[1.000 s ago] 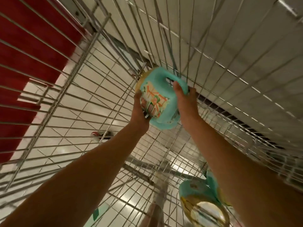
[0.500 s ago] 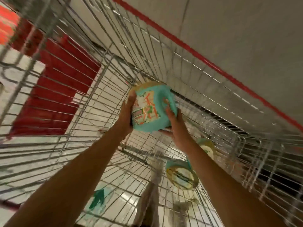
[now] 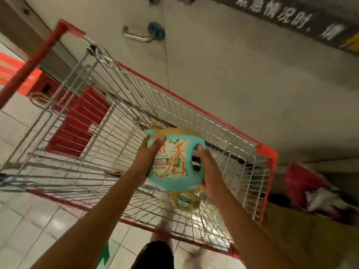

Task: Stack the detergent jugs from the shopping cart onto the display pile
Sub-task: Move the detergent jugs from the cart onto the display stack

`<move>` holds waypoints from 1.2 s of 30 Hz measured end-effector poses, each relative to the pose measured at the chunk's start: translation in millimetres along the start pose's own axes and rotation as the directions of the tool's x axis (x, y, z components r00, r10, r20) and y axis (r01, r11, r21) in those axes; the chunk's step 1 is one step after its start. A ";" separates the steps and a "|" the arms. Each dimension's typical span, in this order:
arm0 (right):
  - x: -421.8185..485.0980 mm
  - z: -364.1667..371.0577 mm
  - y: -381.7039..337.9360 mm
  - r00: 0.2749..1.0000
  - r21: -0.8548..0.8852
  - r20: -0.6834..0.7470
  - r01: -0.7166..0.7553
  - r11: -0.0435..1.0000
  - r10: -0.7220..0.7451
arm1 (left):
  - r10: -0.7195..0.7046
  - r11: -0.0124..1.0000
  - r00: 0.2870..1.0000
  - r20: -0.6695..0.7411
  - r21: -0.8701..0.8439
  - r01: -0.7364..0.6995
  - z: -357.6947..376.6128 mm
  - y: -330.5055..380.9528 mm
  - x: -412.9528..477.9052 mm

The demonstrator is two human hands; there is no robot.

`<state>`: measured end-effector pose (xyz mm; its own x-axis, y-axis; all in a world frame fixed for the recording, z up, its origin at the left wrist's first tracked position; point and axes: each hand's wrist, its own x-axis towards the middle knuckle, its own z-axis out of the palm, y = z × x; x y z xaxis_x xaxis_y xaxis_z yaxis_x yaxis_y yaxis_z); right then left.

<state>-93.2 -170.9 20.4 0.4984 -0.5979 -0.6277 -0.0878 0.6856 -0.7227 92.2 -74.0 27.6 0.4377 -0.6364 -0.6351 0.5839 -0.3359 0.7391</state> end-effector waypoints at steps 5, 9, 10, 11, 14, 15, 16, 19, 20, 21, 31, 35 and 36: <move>-77.3 -52.7 -13.5 0.998 0.023 -0.060 0.030 0.999 -0.029 | 0.032 0.996 0.999 0.015 0.083 -0.033 57.3 -16.0 -66.0; -134.3 -98.1 -6.7 0.996 0.006 -0.072 0.057 0.998 -0.056 | 0.025 0.990 0.999 0.046 0.136 -0.031 98.3 -37.6 -114.0; -149.3 -107.8 -6.6 0.994 0.019 -0.086 0.066 0.998 -0.065 | 0.032 0.988 0.998 0.061 0.146 -0.040 110.0 -43.3 -126.8; -163.2 -115.9 -6.7 0.991 0.032 -0.117 0.067 0.997 -0.063 | 0.033 0.986 0.997 0.076 0.161 -0.045 120.2 -48.7 -137.9; -201.3 -146.0 -1.6 0.980 0.088 -0.188 0.078 0.993 -0.060 | 0.003 0.978 0.993 0.119 0.207 -0.027 151.5 -65.8 -167.3; -215.9 -158.2 1.1 0.978 0.107 -0.198 0.092 0.990 -0.069 | -0.001 0.973 0.991 0.137 0.229 -0.031 163.0 -72.0 -177.1; -229.2 -168.5 3.4 0.976 0.125 -0.205 0.102 0.987 -0.075 | 0.002 0.969 0.989 0.147 0.245 -0.039 173.9 -77.4 -185.3; -267.6 -201.5 11.1 0.968 0.190 -0.234 0.131 0.973 -0.085 | 0.031 0.955 0.983 0.183 0.285 -0.083 207.2 -94.2 -210.8; -280.6 -214.7 13.7 0.964 0.205 -0.249 0.150 0.967 -0.097 | 0.045 0.947 0.978 0.202 0.303 -0.106 220.0 -101.1 -219.7; -291.8 -225.4 15.7 0.959 0.207 -0.262 0.167 0.964 -0.110 | 0.052 0.941 0.974 0.219 0.317 -0.121 231.1 -107.0 -227.1; -386.2 -314.2 35.8 0.902 0.335 -0.391 0.324 0.885 -0.183 | 0.025 0.893 0.910 0.414 0.401 -0.207 327.3 -161.2 -290.1; -411.1 -338.4 45.5 0.882 0.313 -0.425 0.354 0.882 -0.203 | -0.080 0.867 0.877 0.474 0.468 -0.174 346.9 -184.3 -299.2; -417.5 -344.4 48.0 0.872 0.283 -0.436 0.366 0.887 -0.221 | -0.104 0.871 0.870 0.482 0.466 -0.154 350.5 -189.6 -301.5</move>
<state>-602.5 -31.4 148.2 0.0781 -0.8540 -0.5144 0.3487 0.5067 -0.7884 -390.1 -61.9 157.6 -0.0091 -0.8533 -0.5214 0.1228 -0.5184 0.8463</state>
